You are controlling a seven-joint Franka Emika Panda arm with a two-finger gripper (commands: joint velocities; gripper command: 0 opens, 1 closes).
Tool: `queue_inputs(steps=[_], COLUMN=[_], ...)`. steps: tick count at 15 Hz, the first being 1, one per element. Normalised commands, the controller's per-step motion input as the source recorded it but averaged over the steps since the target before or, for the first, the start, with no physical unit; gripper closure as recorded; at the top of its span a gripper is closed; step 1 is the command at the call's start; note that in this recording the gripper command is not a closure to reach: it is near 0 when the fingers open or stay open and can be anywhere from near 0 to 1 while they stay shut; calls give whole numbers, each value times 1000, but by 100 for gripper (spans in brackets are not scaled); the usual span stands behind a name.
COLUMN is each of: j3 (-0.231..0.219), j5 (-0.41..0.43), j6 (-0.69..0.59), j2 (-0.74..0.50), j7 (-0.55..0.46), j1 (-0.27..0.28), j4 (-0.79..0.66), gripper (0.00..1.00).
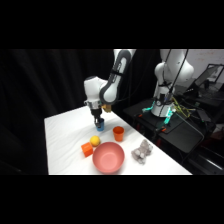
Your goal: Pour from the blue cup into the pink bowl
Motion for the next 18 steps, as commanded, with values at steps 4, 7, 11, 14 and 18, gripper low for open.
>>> queue_inputs(steps=[4,7,11,14,18], j3=[-63,-68,45,169,181], j5=[-187,-313,-254,-44,60], j6=[-480,-531,-464,-296,-198], j2=[-471,-594,-371,-125,76], j7=[154,206,158,33,-39], j1=[164,184,154,138,146], j4=[-79,-37,156,221,246], gripper=[12,11,10,10,10])
